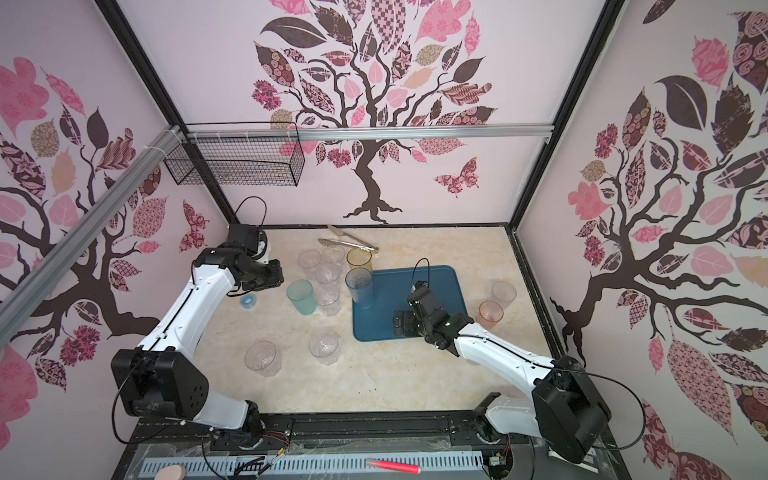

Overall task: Place the glasses into the tray
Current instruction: 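Move the left gripper back to the teal dotted glass and grasp it, then lift the teal glass with the left gripper and carry it beside the blue glass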

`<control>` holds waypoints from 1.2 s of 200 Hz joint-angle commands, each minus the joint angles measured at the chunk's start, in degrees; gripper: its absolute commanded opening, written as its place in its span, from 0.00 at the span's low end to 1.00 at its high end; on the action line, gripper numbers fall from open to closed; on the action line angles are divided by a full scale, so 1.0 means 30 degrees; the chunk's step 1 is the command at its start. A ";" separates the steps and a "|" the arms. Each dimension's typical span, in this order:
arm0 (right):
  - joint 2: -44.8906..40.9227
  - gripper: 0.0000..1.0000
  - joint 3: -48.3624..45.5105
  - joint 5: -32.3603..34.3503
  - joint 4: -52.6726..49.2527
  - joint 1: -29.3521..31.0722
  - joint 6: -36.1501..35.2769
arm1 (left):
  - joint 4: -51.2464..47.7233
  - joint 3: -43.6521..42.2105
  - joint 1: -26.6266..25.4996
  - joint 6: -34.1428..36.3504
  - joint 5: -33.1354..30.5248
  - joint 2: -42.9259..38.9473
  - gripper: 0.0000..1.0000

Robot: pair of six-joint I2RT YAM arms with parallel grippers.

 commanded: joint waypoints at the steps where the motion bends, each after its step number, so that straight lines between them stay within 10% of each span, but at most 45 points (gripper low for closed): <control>1: 0.0358 0.98 0.0340 -0.0182 -0.0256 0.0044 -0.0223 | 0.1439 -0.0568 0.0085 -0.0351 0.1405 0.0051 0.29; 240: 0.0116 0.98 0.0061 -0.0155 -0.0107 0.0048 0.0097 | 0.0134 -0.0498 -0.1501 -0.0043 -0.1902 0.2732 0.00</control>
